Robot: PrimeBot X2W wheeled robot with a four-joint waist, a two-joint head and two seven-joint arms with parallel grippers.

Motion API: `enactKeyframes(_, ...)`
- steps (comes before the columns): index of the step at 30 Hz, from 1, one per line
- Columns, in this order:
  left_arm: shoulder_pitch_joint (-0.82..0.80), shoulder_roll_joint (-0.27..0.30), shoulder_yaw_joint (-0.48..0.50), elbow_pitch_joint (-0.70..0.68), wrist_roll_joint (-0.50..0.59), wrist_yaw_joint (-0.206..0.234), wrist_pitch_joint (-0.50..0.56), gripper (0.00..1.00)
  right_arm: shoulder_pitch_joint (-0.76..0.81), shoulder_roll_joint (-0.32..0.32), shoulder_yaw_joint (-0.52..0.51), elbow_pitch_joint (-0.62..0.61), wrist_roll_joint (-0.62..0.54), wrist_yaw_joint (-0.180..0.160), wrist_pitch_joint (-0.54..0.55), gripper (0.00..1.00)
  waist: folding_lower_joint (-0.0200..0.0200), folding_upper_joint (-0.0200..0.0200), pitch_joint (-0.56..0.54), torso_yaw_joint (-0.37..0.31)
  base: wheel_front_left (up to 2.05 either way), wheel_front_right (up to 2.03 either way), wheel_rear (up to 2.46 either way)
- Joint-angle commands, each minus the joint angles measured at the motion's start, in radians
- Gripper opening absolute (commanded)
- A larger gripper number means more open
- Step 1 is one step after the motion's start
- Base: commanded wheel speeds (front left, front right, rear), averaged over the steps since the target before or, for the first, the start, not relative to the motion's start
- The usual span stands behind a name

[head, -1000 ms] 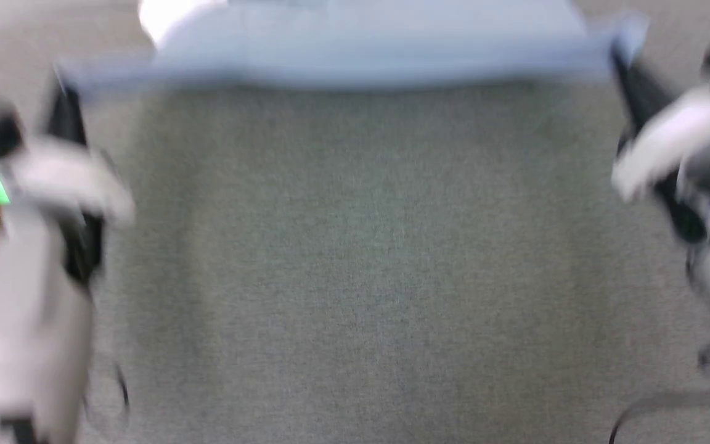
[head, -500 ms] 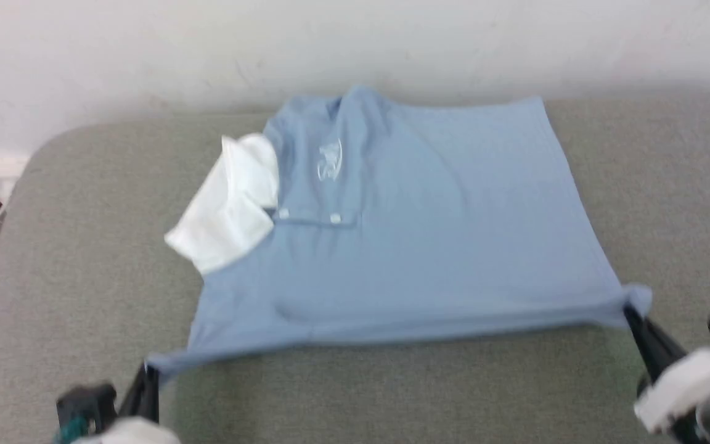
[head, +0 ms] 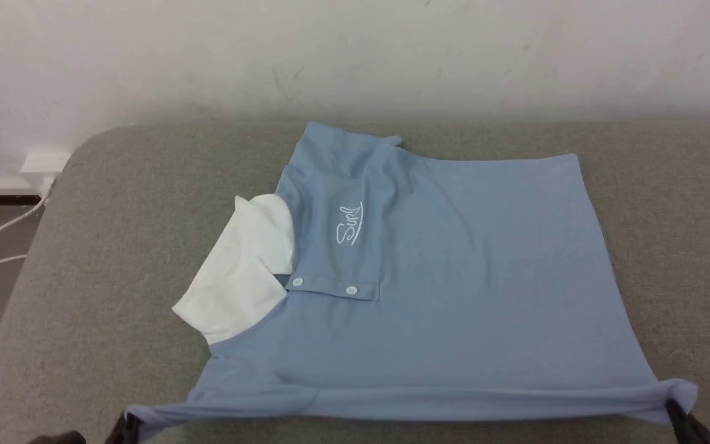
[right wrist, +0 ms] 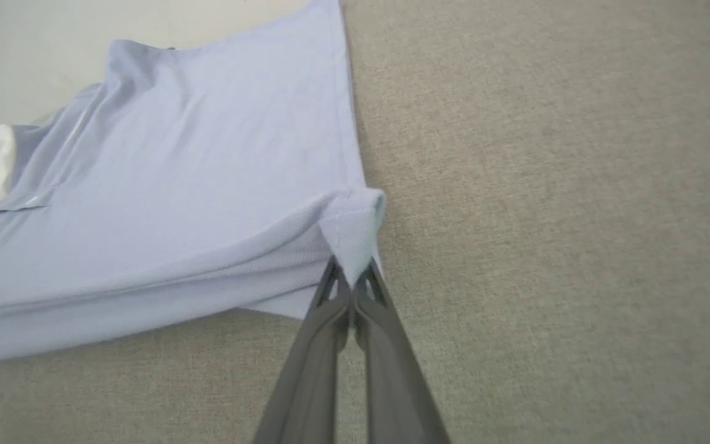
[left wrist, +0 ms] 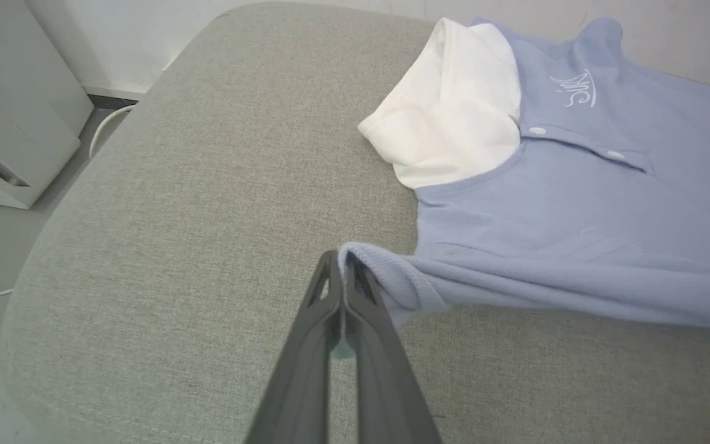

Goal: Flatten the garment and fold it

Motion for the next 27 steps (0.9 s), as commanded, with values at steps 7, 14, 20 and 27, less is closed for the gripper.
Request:
enactKeyframes(7, -0.228, 0.034, -0.002, 0.017, 0.005, -0.039, -0.013, 0.0, -0.127, 0.022, -0.024, -0.109, -0.092, -0.011, 0.096, 0.0, 0.0001, 0.0, 0.069, 0.003, 0.0, 0.0, 0.0)
enactKeyframes(14, -0.512, 0.024, -0.055, 0.224, 0.006, -0.135, -0.043, 0.0, -0.357, -0.023, 0.032, 0.017, -0.111, -0.011, 0.133, 0.0, 0.0001, 0.0, 0.125, -0.019, 0.0, 0.0, 0.0)
enactKeyframes(20, -0.671, 0.002, -0.107, 0.407, 0.009, -0.2, -0.047, 0.0, -0.511, -0.057, 0.107, 0.18, -0.111, -0.011, 0.133, 0.0, 0.0001, 0.0, 0.18, -0.036, 0.0, 0.0, 0.0)
enactKeyframes(27, -0.79, -0.037, -0.161, 0.615, 0.015, -0.259, -0.059, 0.0, -0.649, -0.09, 0.2, 0.402, -0.124, -0.011, 0.108, 0.0, 0.0001, 0.0, 0.219, -0.043, 0.0, 0.0, 0.0)
